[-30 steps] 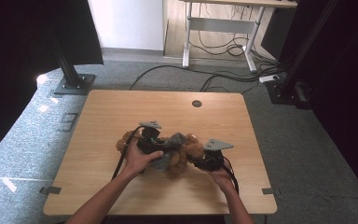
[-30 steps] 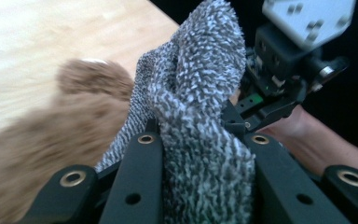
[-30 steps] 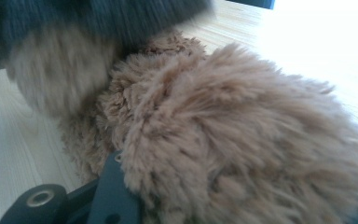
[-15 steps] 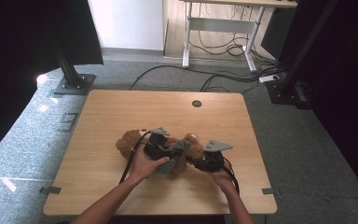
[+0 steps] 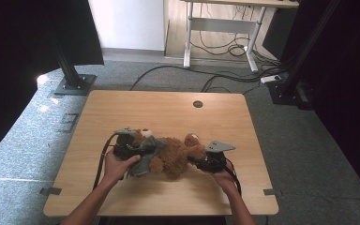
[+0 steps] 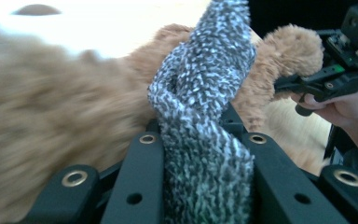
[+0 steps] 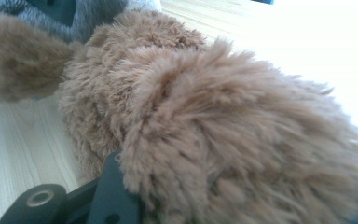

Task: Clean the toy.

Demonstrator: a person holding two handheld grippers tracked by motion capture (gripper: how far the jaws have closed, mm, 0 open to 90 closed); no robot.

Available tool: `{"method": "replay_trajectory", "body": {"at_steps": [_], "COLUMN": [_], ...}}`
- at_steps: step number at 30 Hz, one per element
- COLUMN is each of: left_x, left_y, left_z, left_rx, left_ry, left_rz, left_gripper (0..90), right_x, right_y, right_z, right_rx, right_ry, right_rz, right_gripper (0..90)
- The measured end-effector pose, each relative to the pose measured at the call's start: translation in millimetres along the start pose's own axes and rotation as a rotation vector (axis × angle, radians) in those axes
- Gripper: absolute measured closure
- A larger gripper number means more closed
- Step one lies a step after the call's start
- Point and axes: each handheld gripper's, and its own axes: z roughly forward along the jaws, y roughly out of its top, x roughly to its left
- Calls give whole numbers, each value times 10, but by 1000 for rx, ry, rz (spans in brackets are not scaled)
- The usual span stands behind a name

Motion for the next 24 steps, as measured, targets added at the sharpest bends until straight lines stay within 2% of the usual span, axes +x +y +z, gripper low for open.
{"method": "replay_trajectory", "body": {"at_steps": [2,4,6,8,10,11,13,16,19,24], "left_x": [-4,-100,-299,-543,-695,-802,-922,-959,-898,-784], "left_y": [2,25,77,143,187,221,273,333,333,313], "left_z": [-32,-38,1,93,196,308,501,764,935,878], "left_rx": [-14,-25,-33,-31,-17,2,35,72,100,79], "left_ry": [-38,-66,-123,-170,-191,-202,-186,-174,-162,-111], "left_rz": [6,23,63,111,137,152,179,160,133,114], "left_gripper": [768,768,768,768,768,767,766,764,764,768], "right_x": [-1,-3,-9,-13,-11,-8,6,18,12,-3], "right_y": [0,0,-4,-5,-5,-5,-5,-7,-14,-28], "right_z": [3,9,15,21,26,26,26,15,13,17], "right_rx": [-3,-1,-3,-4,-5,-5,-6,-8,-8,-7], "right_ry": [-1,-5,-8,-7,-6,-8,-7,-6,-6,-4], "right_rz": [6,7,15,17,18,17,10,4,5,2], "right_gripper": [598,598,598,599,598,598,598,598,598,599]}}
